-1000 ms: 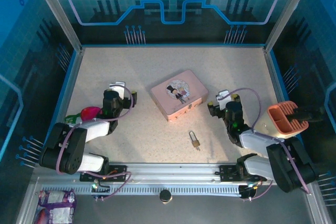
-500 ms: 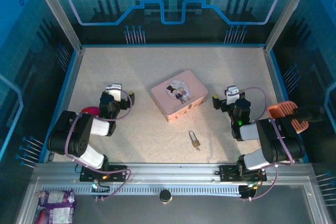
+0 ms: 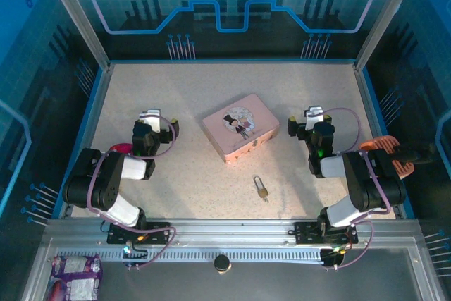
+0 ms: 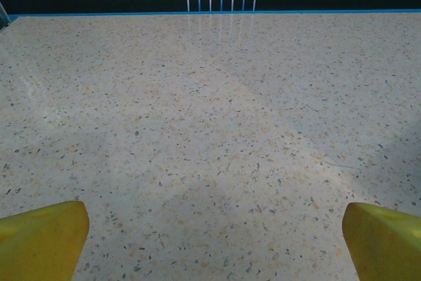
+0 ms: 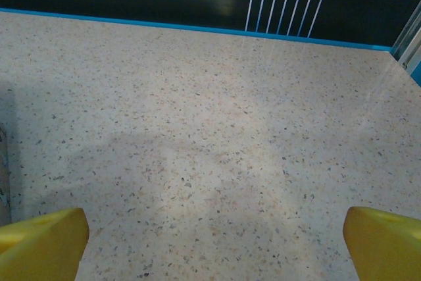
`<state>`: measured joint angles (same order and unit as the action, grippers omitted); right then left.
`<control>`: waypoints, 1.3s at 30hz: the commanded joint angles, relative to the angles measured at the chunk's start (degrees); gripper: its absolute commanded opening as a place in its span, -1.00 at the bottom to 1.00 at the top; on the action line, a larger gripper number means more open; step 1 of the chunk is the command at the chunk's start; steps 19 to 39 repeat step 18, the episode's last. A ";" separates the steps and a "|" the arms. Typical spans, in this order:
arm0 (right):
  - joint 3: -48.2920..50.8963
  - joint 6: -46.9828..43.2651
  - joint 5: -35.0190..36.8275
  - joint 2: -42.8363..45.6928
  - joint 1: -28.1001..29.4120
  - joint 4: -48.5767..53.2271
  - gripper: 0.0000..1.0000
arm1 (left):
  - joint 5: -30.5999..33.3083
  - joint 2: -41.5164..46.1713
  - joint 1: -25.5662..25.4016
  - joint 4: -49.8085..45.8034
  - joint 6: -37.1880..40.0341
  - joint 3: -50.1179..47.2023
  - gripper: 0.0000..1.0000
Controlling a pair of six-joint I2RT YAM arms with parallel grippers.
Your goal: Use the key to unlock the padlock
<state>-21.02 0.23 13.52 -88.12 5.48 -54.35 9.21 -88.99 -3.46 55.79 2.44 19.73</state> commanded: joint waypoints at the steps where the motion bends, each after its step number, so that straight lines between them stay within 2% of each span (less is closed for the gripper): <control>1: -0.52 0.70 1.32 -0.39 0.07 0.37 0.99 | 0.64 -0.09 0.57 0.09 -0.94 0.92 0.98; 9: -0.05 1.37 2.28 -0.31 0.00 -0.30 0.99 | 0.62 -0.13 0.56 0.04 -0.94 0.93 0.98; 12: -0.29 1.90 -1.53 -0.13 -1.46 0.47 0.99 | 0.63 -0.13 0.56 0.06 -0.92 0.94 0.98; 39: 0.06 1.46 -0.57 -0.13 -0.96 -0.17 0.99 | 0.59 -0.14 0.56 0.07 -0.94 0.93 0.98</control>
